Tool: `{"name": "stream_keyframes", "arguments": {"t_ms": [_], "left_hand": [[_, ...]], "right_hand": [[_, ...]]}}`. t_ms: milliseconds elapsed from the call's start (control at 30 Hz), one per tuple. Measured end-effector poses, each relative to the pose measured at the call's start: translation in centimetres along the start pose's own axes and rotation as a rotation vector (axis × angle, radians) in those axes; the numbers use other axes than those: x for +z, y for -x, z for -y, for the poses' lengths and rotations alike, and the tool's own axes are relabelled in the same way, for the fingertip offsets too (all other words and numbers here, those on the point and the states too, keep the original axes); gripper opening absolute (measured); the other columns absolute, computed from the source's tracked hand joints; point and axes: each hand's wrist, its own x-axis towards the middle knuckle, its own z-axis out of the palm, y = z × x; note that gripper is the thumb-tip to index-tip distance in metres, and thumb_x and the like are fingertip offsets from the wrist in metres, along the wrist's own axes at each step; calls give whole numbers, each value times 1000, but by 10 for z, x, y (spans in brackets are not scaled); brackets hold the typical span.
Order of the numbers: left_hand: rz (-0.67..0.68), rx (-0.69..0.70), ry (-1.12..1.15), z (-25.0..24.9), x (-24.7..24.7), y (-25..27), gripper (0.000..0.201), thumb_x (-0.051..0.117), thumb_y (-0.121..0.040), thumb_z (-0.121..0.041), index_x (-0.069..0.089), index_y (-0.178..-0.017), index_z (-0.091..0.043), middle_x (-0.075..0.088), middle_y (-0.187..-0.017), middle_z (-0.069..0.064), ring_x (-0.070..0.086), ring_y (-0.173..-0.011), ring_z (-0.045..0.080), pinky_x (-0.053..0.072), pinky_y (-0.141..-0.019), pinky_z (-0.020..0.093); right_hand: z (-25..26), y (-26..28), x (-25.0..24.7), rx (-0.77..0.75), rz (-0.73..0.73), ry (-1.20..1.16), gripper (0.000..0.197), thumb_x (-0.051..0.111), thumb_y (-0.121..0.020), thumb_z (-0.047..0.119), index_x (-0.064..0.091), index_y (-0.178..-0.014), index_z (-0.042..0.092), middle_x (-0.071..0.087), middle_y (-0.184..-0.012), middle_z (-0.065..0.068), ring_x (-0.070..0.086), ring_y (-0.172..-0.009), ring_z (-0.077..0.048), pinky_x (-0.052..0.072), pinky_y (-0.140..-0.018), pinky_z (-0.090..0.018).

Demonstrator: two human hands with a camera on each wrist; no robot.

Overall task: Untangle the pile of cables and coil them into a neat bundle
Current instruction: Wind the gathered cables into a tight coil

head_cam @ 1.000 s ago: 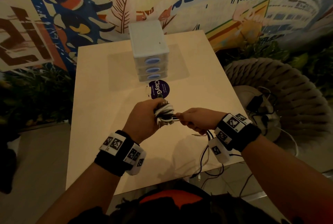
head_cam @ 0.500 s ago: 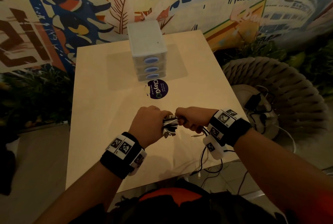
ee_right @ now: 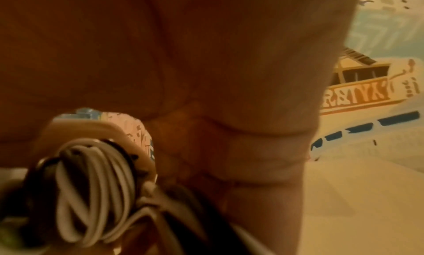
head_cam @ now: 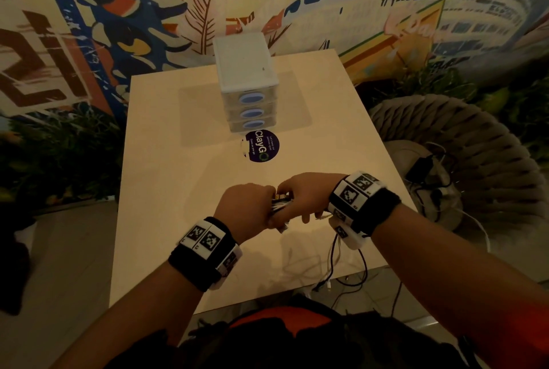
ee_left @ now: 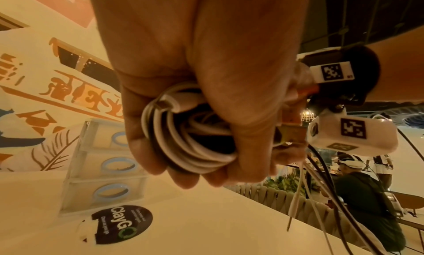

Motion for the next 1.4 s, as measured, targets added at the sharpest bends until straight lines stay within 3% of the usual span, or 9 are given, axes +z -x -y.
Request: {"name": "stream_keyframes", "arguments": {"t_ms": [267,500,733,833,967,1100,1167,1300,1400], "left_hand": [[56,-11,-49,-12,2,1,19,58,-94,-35,68,-92,-19,68,-79,-2,54,-65,19,43,-60,28],[-8,-28,87,-10,6,6,31,67,-87,-47,63,-105,-23,69,-91,-2,65,-83,23,46,-65,30],[87,-15,145,-7,2,3,23,69,-88,-33,66,-101,-15,72,-93,5,65,-84,24,48,-69,32],[21,-1,174,-6,2,6,32,67,-88,-36,60,-114,-20,71,-97,2,66,-88,24,45,-68,30],[-187,-41,489,13,8,6,81,79,-79,-44,37,-147,-33,73,-108,-4,70,-90,20,54,-74,33],[-17,-154,1033,34,17,6,98,90,-59,-63,40,-142,-50,67,-118,-19,67,-103,3,58,-90,36],[47,-80,1290,31,21,8,92,90,-53,-67,54,-134,-43,66,-126,-15,63,-117,8,55,-99,42],[-46,108,1533,14,16,9,98,79,-69,-69,49,-144,-14,54,-148,3,55,-133,16,49,-105,32],[-82,161,1570,7,7,4,91,75,-78,-63,45,-148,-13,48,-153,-6,52,-137,14,49,-105,30]], "right_hand": [[16,-19,16,68,7,227,24,77,-79,43,69,-66,24,61,-44,16,67,-61,-7,51,-60,-24],[10,-22,21,102,-85,298,27,69,-84,33,63,-62,21,61,-60,4,56,-55,-12,43,-55,-22],[4,-22,22,63,-58,219,23,63,-83,35,71,-72,16,72,-75,-4,59,-66,-17,53,-71,-32],[0,-20,20,28,-79,184,24,63,-82,37,72,-71,18,73,-73,-2,62,-67,-17,57,-79,-37],[-11,-15,5,-48,-180,-4,18,67,-84,36,68,-72,22,66,-62,6,60,-65,-14,50,-68,-30],[-17,-11,-2,-108,-292,-351,14,75,-75,27,71,-75,14,63,-62,2,54,-59,-17,41,-55,-26],[-14,-8,-3,-161,-267,-478,26,70,-66,29,72,-80,7,63,-64,-5,54,-60,-20,41,-55,-28],[-2,-6,1,-261,-150,-577,5,63,-66,25,68,-64,23,58,-54,3,51,-48,-12,41,-51,-25],[6,-7,6,-310,-71,-571,17,60,-73,25,65,-76,10,61,-59,4,52,-48,-8,42,-47,-20]]}}
